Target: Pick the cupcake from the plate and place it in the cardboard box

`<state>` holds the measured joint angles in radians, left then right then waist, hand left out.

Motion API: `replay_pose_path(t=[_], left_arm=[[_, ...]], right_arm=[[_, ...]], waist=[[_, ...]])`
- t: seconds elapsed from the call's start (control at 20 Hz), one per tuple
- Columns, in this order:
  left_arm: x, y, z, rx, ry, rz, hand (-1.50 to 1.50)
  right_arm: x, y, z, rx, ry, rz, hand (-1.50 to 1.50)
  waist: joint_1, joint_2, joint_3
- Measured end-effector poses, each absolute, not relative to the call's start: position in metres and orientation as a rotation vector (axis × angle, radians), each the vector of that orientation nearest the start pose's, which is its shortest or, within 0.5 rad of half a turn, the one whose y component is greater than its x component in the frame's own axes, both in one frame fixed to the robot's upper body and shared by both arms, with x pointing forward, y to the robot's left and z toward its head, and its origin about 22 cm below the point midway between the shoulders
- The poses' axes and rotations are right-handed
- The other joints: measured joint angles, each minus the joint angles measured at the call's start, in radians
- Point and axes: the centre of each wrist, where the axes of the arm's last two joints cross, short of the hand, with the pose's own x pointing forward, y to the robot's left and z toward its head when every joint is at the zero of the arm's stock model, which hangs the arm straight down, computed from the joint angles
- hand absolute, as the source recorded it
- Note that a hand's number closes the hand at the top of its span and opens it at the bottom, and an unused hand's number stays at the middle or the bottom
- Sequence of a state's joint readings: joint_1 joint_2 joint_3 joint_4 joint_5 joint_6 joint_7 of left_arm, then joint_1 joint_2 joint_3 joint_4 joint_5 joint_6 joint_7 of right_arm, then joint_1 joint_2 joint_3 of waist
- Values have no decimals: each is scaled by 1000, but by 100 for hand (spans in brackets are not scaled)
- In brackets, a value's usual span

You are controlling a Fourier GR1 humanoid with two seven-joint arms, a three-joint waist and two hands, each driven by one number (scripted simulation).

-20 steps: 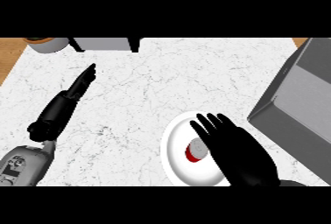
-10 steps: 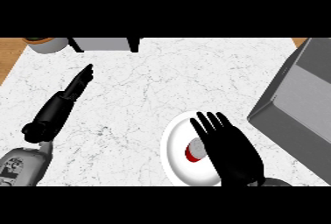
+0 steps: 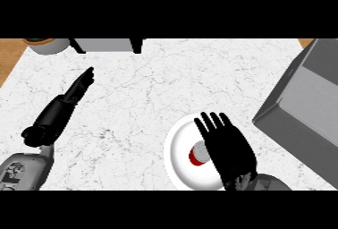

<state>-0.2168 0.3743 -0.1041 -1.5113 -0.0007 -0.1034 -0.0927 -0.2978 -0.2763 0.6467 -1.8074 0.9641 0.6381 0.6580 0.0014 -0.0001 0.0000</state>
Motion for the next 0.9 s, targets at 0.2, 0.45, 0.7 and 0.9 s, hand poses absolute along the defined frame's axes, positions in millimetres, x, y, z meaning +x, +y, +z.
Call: replay_pose_path(t=[0.2,0.45,0.7,0.9], left_arm=[[292,267,62,94,-1744,-529,0],[291,266,66,98,-1751,-533,0],[293,272,70,100,-1747,-532,0],[292,274,69,98,-1749,-528,0]], right_arm=[[228,-116,81,-857,-1018,1649,-150],[241,-125,66,-819,-1016,1659,-150],[250,-120,56,-823,-1001,1665,-150],[252,-124,46,-855,-965,1660,-150]], waist=[[-1,0,0],[0,0,0],[0,0,0],[-1,0,0]])
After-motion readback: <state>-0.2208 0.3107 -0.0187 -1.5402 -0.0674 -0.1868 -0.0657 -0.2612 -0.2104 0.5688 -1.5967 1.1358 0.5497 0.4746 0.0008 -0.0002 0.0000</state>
